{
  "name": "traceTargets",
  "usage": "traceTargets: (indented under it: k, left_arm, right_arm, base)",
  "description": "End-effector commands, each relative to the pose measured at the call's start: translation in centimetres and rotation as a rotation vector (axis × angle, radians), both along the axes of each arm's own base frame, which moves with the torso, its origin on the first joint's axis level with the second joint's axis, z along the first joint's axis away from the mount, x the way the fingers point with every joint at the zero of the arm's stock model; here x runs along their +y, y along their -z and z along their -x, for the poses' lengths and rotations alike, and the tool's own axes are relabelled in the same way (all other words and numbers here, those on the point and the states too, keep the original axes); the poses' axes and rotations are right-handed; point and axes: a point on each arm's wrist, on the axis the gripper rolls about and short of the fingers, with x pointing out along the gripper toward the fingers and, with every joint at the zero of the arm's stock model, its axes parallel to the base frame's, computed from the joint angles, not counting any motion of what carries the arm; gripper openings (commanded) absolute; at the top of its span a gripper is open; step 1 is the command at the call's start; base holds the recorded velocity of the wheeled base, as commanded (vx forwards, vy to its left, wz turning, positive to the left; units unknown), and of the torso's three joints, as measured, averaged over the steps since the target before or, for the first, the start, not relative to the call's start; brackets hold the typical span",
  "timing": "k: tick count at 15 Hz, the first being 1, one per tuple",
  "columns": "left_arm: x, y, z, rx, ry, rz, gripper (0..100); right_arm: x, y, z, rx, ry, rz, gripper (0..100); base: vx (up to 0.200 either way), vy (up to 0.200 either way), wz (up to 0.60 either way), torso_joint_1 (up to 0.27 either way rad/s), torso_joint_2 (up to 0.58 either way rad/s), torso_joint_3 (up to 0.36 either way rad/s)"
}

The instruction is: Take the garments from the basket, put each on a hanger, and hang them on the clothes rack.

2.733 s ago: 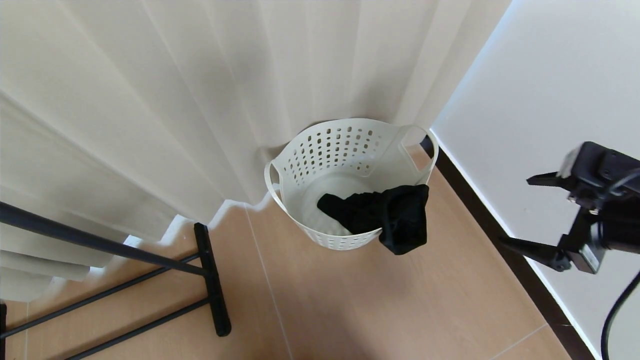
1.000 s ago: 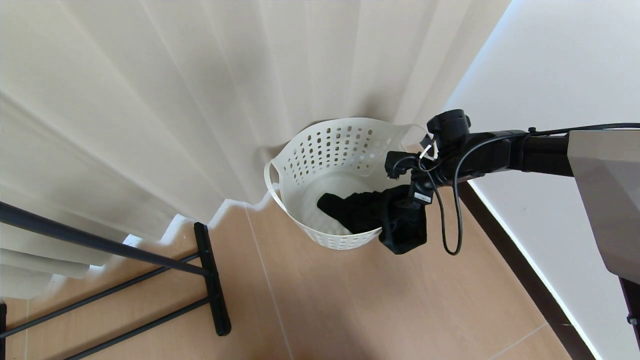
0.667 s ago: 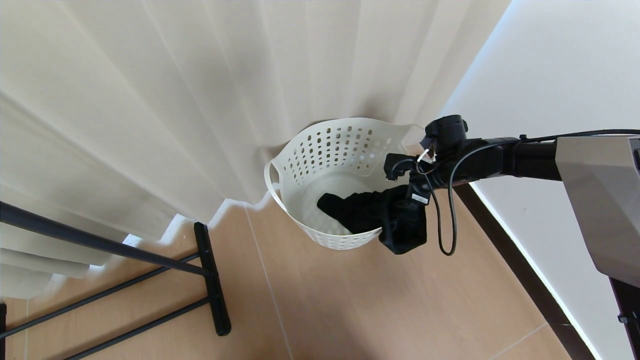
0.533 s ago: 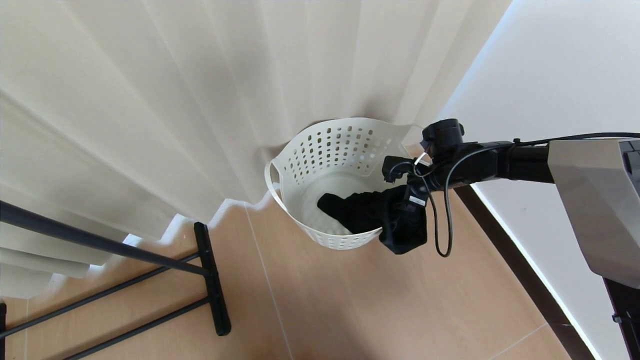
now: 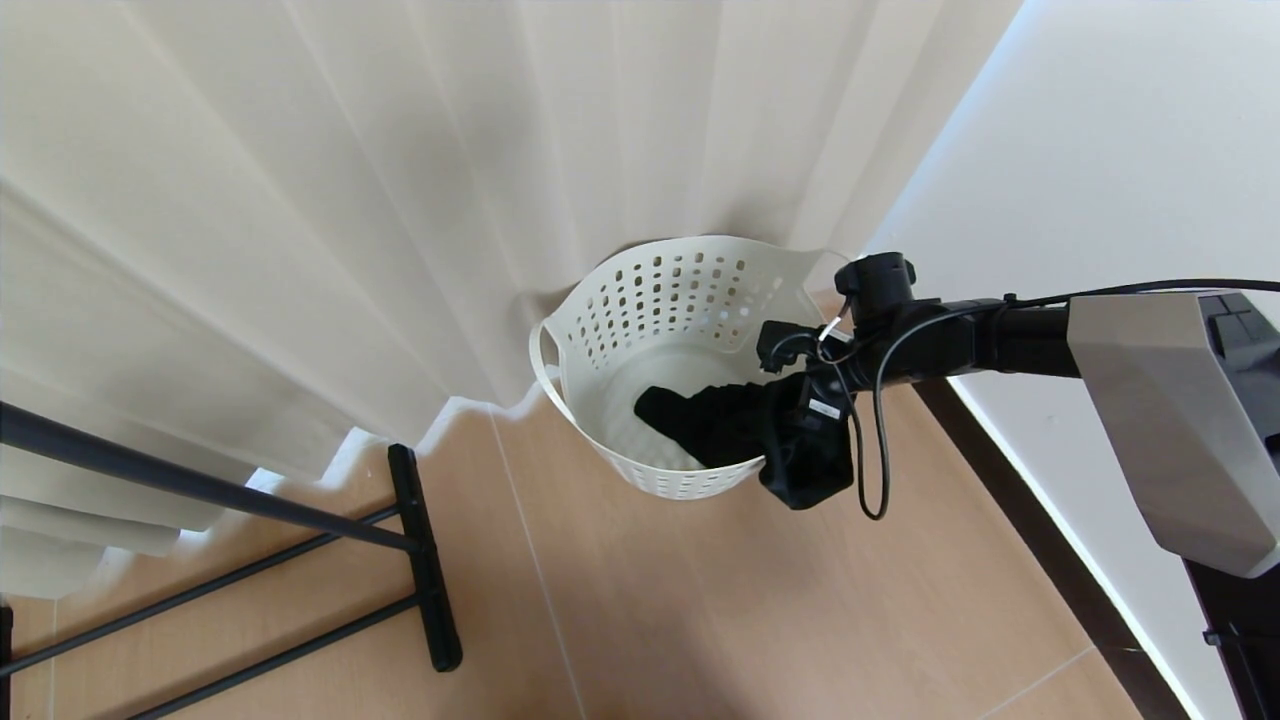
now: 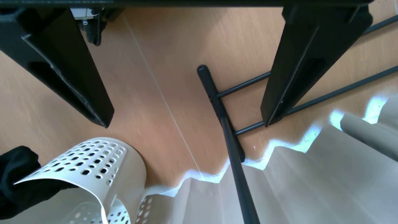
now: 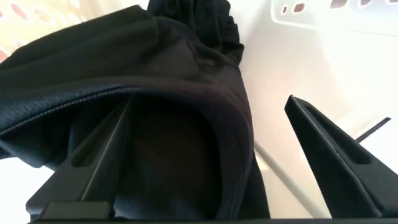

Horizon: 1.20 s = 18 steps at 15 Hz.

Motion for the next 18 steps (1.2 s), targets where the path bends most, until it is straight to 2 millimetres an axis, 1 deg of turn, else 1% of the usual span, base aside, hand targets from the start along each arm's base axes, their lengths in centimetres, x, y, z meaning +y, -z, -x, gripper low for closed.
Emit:
traceTargets:
  k: [1,5,7,9,10,14,18]
  left_arm:
    - [0.00,0.00,-0.01,0.001,-0.001,0.000,100]
    - [0.00,0.00,-0.01,0.001,-0.001,0.000,100]
    - [0.00,0.00,-0.01,0.001,-0.001,0.000,100]
    - [0.00,0.00,-0.01,0.001,-0.001,0.000,100]
    - [0.00,0.00,-0.01,0.001,-0.001,0.000,100]
    - [0.00,0.00,-0.01,0.001,-0.001,0.000,100]
    - [0.00,0.00,-0.01,0.001,-0.001,0.000,100]
  right_arm:
    - [0.07,0.33,-0.18,-0.003,0.001,-0.003,100]
    - [0.10,0.16,-0.31,-0.016,0.022,-0.030,100]
    - [-0.05,0.15,-0.37,-0.024,0.051,-0.006,100]
    - [-0.11,0.54,-0.47,-0.017,0.057,0.000,100]
    - [-0.18,0.69,-0.53,-0.014,0.060,0.002,0]
    - [-0.19,0.76,-0.56,-0.015,0.065,0.004,0]
    - [-0.24,0.38,-0.47,-0.023,0.079,0.005,0]
  base:
    - [0.000,0.000,0.00,0.000,0.00,0.000]
    - [0.000,0.000,0.00,0.000,0.00,0.000]
    - [0.000,0.000,0.00,0.000,0.00,0.000]
    - [0.000,0.000,0.00,0.000,0.00,0.000]
    - [0.000,0.000,0.00,0.000,0.00,0.000]
    - [0.000,0.000,0.00,0.000,0.00,0.000]
    - [0.000,0.000,0.00,0.000,0.00,0.000]
